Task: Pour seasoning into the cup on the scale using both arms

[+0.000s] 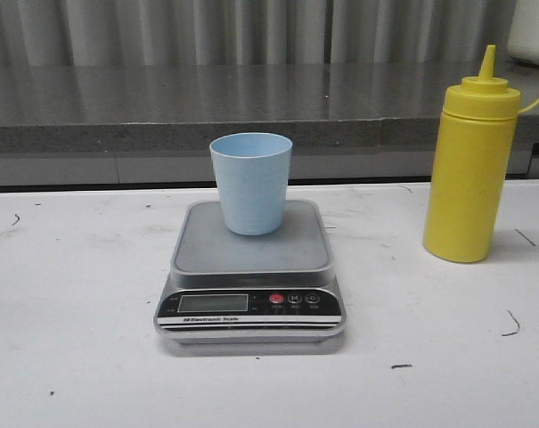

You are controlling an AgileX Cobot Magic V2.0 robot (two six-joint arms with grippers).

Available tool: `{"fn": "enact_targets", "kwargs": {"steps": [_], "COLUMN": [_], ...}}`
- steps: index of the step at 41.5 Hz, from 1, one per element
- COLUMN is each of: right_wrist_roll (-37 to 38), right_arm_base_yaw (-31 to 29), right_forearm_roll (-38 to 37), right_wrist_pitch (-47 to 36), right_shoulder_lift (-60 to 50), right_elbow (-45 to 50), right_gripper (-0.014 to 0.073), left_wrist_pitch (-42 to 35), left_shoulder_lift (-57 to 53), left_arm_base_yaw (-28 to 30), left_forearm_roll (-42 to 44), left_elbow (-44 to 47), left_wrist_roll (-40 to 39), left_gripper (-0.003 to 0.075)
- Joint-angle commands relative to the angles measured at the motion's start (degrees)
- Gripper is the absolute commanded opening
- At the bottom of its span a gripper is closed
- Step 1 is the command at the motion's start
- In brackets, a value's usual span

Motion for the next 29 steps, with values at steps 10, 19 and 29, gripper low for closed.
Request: {"fn": "enact_targets", "kwargs": {"steps": [10,19,29], "right_wrist_roll": [-0.57,-0.52,0.0], "right_arm_base_yaw": [-4.48,-7.33,-9.01], "right_forearm_roll": [-2.3,-2.0,1.17], "right_wrist_pitch": [-10.14,-31.28,-46.7], "right_shoulder_lift": [-7.29,-19.98,-29.92], "right_elbow": [7.21,25.72,40.1], "right_gripper": [-0.0068,-0.0068,-0.0068], "left_wrist_pitch": [-4.91,-4.91,-4.91], "left_shoulder_lift": [-1.05,-1.05,-1.05], "left_arm_base_yaw": [0.02,0.02,0.02], "left_forearm_roll": [-0.16,-0.16,-0.16], "left_elbow": [1.36,1.36,1.36], "left_wrist_roll": [-0.29,-0.29,-0.29], "left_gripper": [-0.002,-0.002,-0.002]}}
